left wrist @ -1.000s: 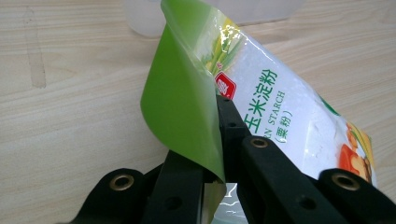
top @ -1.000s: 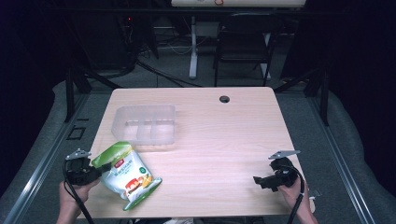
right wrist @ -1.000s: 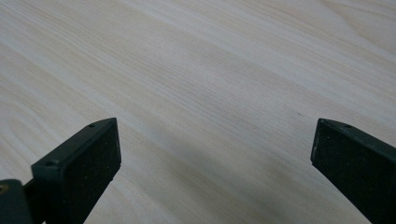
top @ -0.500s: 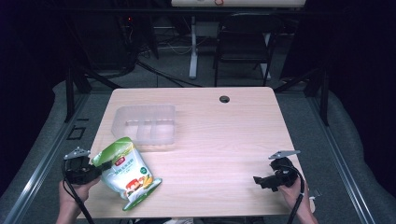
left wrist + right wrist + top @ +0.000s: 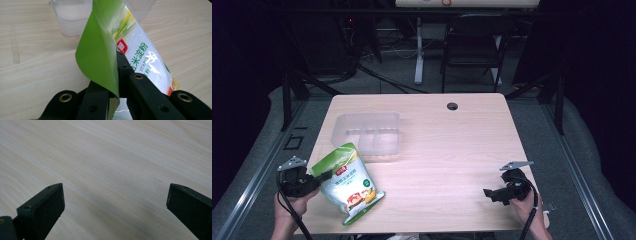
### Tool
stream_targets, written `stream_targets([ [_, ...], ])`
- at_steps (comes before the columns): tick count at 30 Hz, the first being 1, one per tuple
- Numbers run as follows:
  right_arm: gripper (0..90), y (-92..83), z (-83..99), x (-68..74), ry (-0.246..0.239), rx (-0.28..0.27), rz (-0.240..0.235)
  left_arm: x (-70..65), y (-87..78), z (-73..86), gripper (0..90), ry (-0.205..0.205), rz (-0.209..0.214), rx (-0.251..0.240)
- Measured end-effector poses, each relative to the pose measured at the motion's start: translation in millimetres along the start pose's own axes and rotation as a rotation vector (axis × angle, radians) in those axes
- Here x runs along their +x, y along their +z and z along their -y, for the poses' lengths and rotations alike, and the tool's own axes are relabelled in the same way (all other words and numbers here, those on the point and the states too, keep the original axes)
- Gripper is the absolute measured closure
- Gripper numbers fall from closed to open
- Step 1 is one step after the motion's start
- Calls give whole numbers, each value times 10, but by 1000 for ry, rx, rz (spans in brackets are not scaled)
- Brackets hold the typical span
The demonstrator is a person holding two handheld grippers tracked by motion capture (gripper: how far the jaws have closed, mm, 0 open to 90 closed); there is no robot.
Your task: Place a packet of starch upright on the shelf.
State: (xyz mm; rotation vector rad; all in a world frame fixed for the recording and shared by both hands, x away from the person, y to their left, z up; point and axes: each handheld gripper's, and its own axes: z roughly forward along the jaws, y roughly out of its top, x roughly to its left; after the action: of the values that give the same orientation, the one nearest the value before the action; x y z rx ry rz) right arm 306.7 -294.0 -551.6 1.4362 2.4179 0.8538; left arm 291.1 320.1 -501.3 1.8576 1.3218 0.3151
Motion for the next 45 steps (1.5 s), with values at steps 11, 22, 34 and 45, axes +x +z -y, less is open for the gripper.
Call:
stream_targets([
  [11, 11, 4, 11, 0, 12, -7, 5, -142, -73, -105, 900, 51, 26, -21],
  [22, 11, 5, 12, -2, 13, -5, -1, -276, -135, -175, 900, 84, 66, -41],
  [34, 11, -1, 14, -7, 12, -1, 1, -452, -240, -212, 900, 155, 104, -51],
  [45, 11, 14, 19, -7, 18, 2, 8, -540, -355, -297, 900, 191, 106, -65],
])
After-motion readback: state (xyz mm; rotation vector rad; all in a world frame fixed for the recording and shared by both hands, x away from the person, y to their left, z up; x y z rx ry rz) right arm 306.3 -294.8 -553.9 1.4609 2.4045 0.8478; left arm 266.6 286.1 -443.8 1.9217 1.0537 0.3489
